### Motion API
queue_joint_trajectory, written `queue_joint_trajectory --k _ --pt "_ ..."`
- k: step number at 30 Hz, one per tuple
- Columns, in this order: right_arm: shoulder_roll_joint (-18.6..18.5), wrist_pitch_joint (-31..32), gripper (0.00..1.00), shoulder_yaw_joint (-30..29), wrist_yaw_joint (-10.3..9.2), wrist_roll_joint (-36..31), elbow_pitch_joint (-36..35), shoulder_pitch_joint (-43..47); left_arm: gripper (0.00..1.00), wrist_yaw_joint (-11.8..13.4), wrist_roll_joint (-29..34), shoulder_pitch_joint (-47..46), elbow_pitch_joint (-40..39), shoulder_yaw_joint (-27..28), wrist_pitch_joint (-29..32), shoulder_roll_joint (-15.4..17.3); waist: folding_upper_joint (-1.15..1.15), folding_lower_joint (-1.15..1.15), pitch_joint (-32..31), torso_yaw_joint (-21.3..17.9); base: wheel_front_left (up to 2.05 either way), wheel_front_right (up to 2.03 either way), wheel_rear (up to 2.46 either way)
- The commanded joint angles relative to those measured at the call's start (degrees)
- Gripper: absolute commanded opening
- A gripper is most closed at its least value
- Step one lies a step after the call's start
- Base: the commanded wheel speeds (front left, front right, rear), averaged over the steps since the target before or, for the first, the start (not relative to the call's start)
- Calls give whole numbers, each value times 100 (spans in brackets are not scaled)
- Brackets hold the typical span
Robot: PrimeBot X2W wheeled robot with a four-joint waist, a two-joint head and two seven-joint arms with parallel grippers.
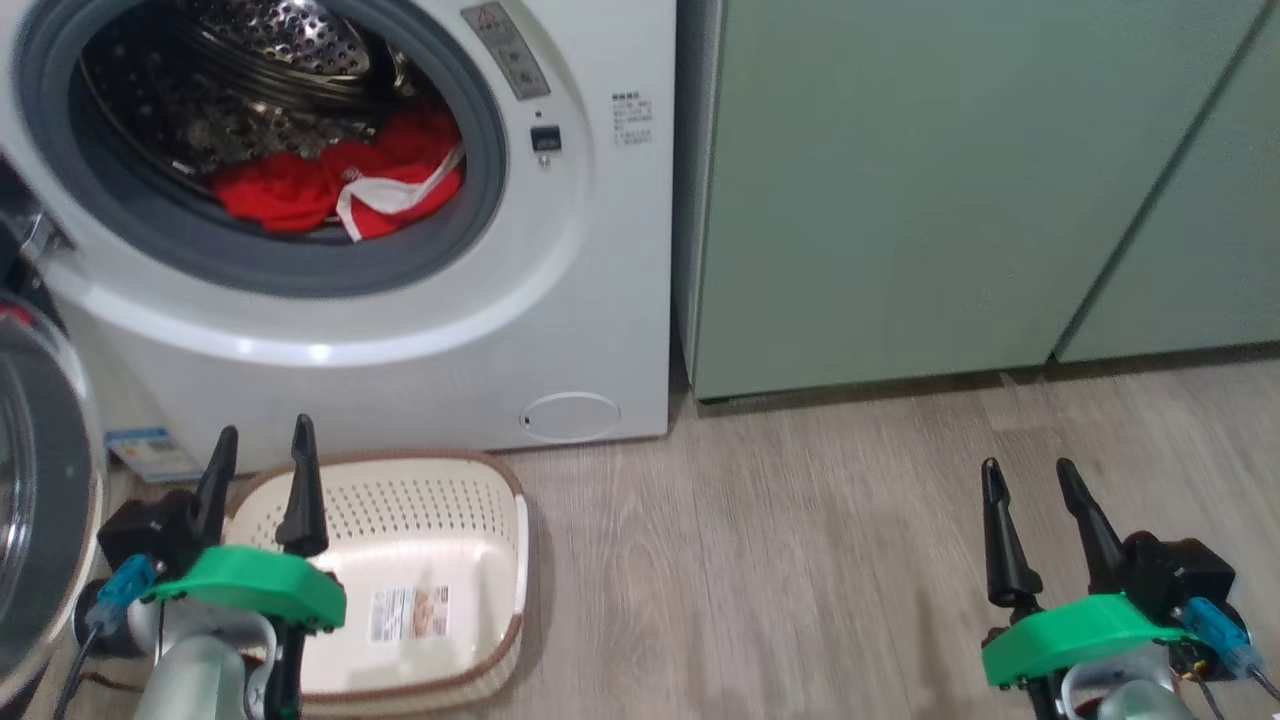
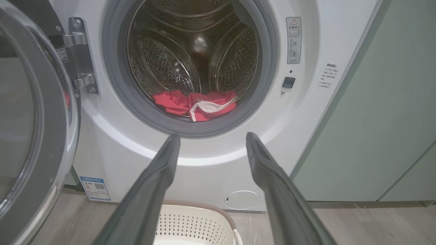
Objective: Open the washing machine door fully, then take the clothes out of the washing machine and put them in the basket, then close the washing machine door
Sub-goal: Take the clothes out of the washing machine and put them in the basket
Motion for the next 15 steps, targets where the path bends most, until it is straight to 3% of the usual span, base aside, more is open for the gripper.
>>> queue_joint_trajectory --k 1,9,15 --pt "0 -52 100 146 41 27 -178 -200 100 6 16 -357 -167 218 -54 101 0 0 5 2 213 -213 0" --pt "0 -52 100 160 41 29 -184 -216 100 6 220 -395 -122 272 -54 78 0 0 14 13 207 -204 -3" --pt "0 -52 100 191 41 34 -222 -199 100 6 364 -341 -95 302 -54 21 0 0 -5 34 131 -131 0"
